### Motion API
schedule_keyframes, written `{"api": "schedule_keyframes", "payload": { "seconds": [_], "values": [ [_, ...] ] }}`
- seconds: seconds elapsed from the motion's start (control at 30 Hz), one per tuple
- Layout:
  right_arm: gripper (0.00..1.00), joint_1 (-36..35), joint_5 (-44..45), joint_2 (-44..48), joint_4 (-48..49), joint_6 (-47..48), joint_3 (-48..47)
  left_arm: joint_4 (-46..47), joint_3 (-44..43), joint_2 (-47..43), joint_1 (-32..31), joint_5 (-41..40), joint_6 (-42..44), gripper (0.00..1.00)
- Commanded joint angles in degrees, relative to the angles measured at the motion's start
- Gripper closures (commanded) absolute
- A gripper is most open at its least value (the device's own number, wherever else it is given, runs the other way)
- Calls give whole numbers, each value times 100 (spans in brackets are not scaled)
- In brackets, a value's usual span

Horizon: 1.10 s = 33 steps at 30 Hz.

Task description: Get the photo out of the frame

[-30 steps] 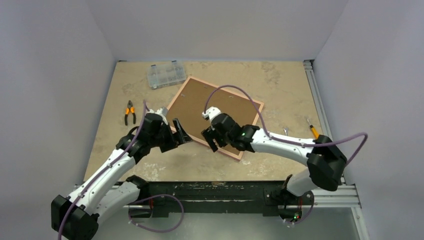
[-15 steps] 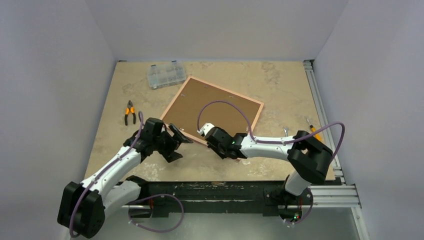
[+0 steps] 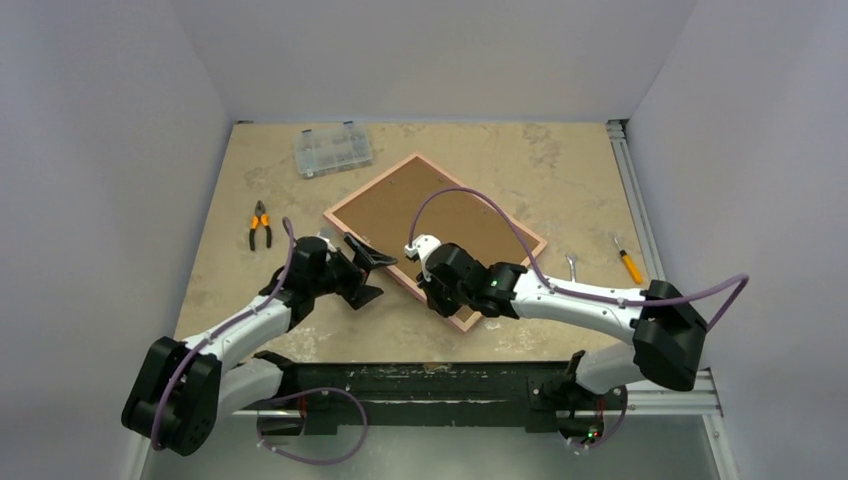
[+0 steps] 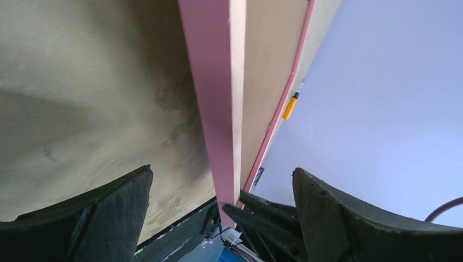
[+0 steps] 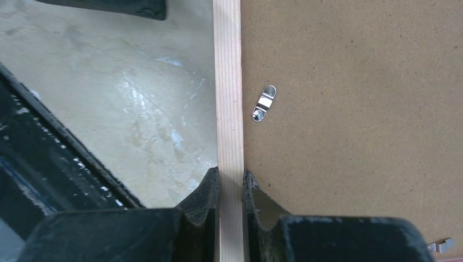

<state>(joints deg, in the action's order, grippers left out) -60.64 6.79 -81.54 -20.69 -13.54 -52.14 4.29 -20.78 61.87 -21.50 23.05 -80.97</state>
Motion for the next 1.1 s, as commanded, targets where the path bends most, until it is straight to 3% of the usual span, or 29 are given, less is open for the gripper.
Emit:
{"api": "schedule_keyframes", "payload": {
  "seconds": [0.0,0.17,0.47,0.63,0.67,0.77,0.83,0.93,1.07],
  "values": [
    [100,9,-393,462,125,-407,-175,1095,-123,246,14,130,17,4],
    [100,4,-663,745,107,-545,-183,1616,-328,486,14,89,269,11],
    [100,-36,-566,918,-432,-904,-483,62,-1257,377,14,-272,1466,58],
    [100,-176,-311,850,-674,-980,-728,-232,-1520,352,23,-221,1807,72],
    [97,-210,-135,803,-835,-1003,-849,-299,-1576,334,23,-192,1857,76],
    [58,-465,729,530,-1477,-1098,-1400,-668,-1725,201,23,-142,1947,84],
    [39,-803,1747,251,-1934,-1291,-1856,-908,-1795,76,23,-153,1930,87],
    [29,-1364,3002,-506,-2801,-1752,-2678,-1384,-1915,-84,24,-116,1785,100],
    [26,-1865,4398,-1630,-4173,-2541,-3757,-1807,-2019,-209,23,3,1528,100]
  ]
}}
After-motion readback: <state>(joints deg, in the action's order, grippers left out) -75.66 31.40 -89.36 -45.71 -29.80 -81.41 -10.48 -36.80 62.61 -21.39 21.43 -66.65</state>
